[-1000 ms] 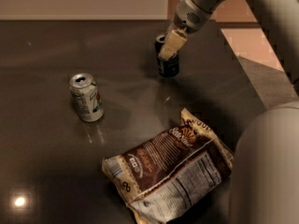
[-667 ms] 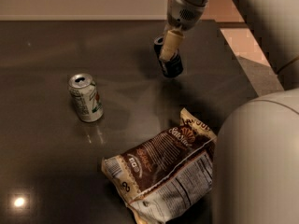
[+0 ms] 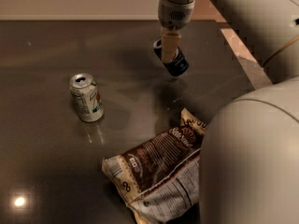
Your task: Knock pepsi can over
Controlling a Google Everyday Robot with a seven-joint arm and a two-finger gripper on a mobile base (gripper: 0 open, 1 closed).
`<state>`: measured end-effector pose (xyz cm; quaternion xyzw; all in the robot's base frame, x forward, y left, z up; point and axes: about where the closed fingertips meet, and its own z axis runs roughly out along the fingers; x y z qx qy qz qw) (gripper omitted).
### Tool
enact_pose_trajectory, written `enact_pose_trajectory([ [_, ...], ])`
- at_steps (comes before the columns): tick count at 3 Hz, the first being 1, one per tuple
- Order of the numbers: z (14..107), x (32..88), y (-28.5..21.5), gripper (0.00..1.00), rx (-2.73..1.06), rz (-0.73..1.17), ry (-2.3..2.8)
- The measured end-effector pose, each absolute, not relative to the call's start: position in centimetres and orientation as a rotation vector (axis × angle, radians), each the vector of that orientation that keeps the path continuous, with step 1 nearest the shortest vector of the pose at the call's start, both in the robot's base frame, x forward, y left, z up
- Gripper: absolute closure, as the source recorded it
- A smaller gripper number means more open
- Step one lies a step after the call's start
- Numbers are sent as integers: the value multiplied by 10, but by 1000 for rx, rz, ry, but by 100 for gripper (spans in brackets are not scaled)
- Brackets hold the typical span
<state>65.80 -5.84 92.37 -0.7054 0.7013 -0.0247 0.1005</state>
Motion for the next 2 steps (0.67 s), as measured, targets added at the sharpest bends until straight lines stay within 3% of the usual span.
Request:
enact_pose_trajectory([
  [2, 908, 646, -59, 36, -2240, -173, 2054],
])
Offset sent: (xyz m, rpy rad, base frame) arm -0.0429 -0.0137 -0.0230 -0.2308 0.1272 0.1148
